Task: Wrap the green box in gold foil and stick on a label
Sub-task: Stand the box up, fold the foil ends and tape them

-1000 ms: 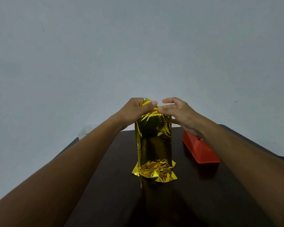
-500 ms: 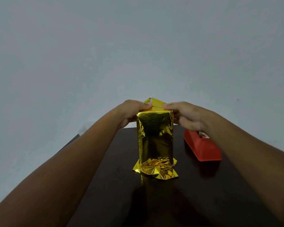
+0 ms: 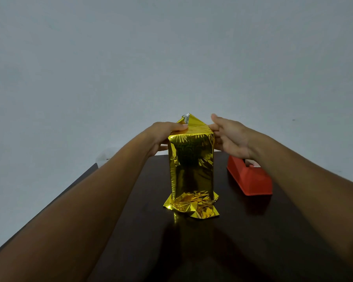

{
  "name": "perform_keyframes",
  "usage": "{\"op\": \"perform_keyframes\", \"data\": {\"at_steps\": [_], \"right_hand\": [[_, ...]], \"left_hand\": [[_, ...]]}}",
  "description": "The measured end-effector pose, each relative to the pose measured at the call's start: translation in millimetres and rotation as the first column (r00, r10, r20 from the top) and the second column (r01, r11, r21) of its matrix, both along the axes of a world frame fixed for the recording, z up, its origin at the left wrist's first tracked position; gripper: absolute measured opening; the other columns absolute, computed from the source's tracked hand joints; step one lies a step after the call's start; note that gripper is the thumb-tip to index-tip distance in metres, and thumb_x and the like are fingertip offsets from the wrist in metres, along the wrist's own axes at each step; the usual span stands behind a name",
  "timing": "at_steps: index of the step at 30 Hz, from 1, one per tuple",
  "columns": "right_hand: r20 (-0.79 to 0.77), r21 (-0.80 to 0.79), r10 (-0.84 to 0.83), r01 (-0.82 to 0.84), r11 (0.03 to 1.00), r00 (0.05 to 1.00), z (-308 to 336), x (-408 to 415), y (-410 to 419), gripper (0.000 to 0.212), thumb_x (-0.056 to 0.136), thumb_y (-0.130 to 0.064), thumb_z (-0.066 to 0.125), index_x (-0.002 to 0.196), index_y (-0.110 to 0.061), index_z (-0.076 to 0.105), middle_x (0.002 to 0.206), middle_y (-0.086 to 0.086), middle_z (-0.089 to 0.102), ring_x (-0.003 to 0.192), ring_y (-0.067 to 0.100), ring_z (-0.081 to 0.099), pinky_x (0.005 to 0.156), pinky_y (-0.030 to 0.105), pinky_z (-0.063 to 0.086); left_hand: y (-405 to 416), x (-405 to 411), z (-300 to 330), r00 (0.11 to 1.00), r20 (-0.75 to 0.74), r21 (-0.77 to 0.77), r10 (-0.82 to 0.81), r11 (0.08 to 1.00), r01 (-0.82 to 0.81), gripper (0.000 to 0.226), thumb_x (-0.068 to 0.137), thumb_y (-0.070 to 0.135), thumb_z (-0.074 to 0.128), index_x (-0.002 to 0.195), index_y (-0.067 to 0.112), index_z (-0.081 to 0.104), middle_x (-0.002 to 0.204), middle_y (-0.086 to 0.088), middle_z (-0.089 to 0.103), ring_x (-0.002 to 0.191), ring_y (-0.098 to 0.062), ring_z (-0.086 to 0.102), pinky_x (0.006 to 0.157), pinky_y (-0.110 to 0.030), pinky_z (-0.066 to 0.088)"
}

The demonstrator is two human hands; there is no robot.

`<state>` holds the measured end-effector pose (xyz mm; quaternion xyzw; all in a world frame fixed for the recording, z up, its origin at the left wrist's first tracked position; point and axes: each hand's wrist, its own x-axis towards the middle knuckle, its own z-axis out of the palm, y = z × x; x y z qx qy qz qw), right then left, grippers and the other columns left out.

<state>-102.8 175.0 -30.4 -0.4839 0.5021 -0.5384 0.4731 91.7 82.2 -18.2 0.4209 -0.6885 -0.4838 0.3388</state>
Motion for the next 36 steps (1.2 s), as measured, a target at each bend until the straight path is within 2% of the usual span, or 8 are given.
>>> {"op": "perform_keyframes", "data": {"at_steps": [3, 7, 13, 16, 19, 27, 31, 36], "right_hand": [[-0.103, 0.008, 0.033, -0.032, 0.999, 0.994, 3.5, -2.2, 5.3, 0.055, 0.098, -0.058, 0.050, 0.121, -0.011, 0.068, 0.099, 0.005, 0.066, 0.090, 0.017, 0.059, 0.094, 0.034, 0.050], [-0.203, -0.028, -0.022, 0.017, 0.999, 0.979, 7.2, 8.1, 6.5, 0.026, 0.093, -0.037, 0.069, 0.102, -0.013, 0.071, 0.087, 0.002, 0.070, 0.088, 0.016, 0.062, 0.088, 0.034, 0.052], [-0.121, -0.028, -0.036, 0.033, 0.999, 0.992, 2.6, 4.1, 6.0, 0.028, 0.105, -0.029, 0.052, 0.088, -0.014, 0.070, 0.081, 0.000, 0.070, 0.086, 0.016, 0.063, 0.097, 0.038, 0.048], [-0.190, -0.041, -0.284, 0.282, 0.959, 0.940, -12.8, -15.2, 8.3, 0.035, 0.107, -0.036, 0.044, 0.103, -0.011, 0.069, 0.110, 0.009, 0.072, 0.110, 0.024, 0.065, 0.107, 0.038, 0.044], [-0.258, -0.075, -0.483, 0.481, 0.873, 0.837, -30.9, -30.0, 17.0, 0.038, 0.102, -0.036, 0.054, 0.124, -0.007, 0.064, 0.122, 0.012, 0.068, 0.113, 0.028, 0.063, 0.094, 0.038, 0.052], [-0.287, -0.526, -0.450, 0.253, 0.812, 0.846, -11.9, 8.5, 27.2, 0.023, 0.095, -0.037, 0.068, 0.091, -0.016, 0.075, 0.090, -0.001, 0.072, 0.087, 0.008, 0.065, 0.087, 0.038, 0.056], [-0.324, -0.516, -0.447, 0.240, 0.822, 0.834, -5.4, 13.4, 24.6, 0.033, 0.099, -0.039, 0.061, 0.093, -0.009, 0.074, 0.099, 0.009, 0.073, 0.095, 0.025, 0.069, 0.089, 0.047, 0.057], [-0.247, -0.464, -0.393, 0.248, 0.851, 0.886, -7.3, 9.7, 29.2, 0.031, 0.105, -0.035, 0.050, 0.095, -0.016, 0.073, 0.100, 0.000, 0.073, 0.099, 0.017, 0.068, 0.088, 0.041, 0.057]], "left_hand": [[0.0, -0.2, 0.5, 1.000, 0.005, 0.009, -0.025, 1.000, 0.025, 0.040, 0.085, 0.042, 0.077, 0.111, 0.013, 0.070, 0.089, -0.002, 0.070, 0.087, -0.018, 0.065, 0.082, -0.034, 0.051], [-1.4, 1.1, -1.7, 1.000, 0.005, 0.008, -0.027, 1.000, 0.027, 0.037, 0.086, 0.042, 0.074, 0.111, 0.015, 0.070, 0.081, 0.001, 0.070, 0.082, -0.017, 0.065, 0.078, -0.032, 0.051], [-1.6, 0.5, -3.9, 1.000, -0.013, 0.001, -0.008, 1.000, 0.008, 0.038, 0.086, 0.044, 0.074, 0.112, 0.016, 0.070, 0.079, 0.001, 0.071, 0.085, -0.019, 0.066, 0.081, -0.035, 0.051], [-1.2, 1.4, -4.4, 1.000, -0.025, 0.006, -0.011, 1.000, 0.011, 0.038, 0.085, 0.043, 0.075, 0.112, 0.016, 0.071, 0.077, 0.001, 0.070, 0.084, -0.019, 0.066, 0.078, -0.033, 0.052], [2.8, 0.6, -3.9, 1.000, -0.029, 0.010, -0.009, 1.000, 0.009, 0.036, 0.086, 0.043, 0.074, 0.111, 0.016, 0.071, 0.081, 0.000, 0.070, 0.083, -0.018, 0.066, 0.074, -0.031, 0.052], [5.9, -1.0, -2.0, 0.999, -0.029, -0.074, 0.032, 0.997, -0.034, 0.050, 0.086, 0.055, 0.070, 0.117, 0.016, 0.069, 0.100, -0.003, 0.072, 0.096, -0.021, 0.067, 0.079, -0.034, 0.052], [13.8, 2.2, 5.8, 0.997, -0.075, -0.223, 0.030, 0.974, -0.046, 0.081, 0.082, 0.080, 0.050, 0.138, 0.022, 0.057, 0.135, -0.004, 0.061, 0.120, -0.025, 0.059, 0.093, -0.041, 0.049], [22.9, 23.5, 13.4, 0.990, -0.002, -0.399, -0.143, 0.908, 0.130, 0.064, 0.084, 0.072, 0.052, 0.131, 0.029, 0.064, 0.133, 0.011, 0.060, 0.123, -0.010, 0.054, 0.102, -0.036, 0.042]]}}
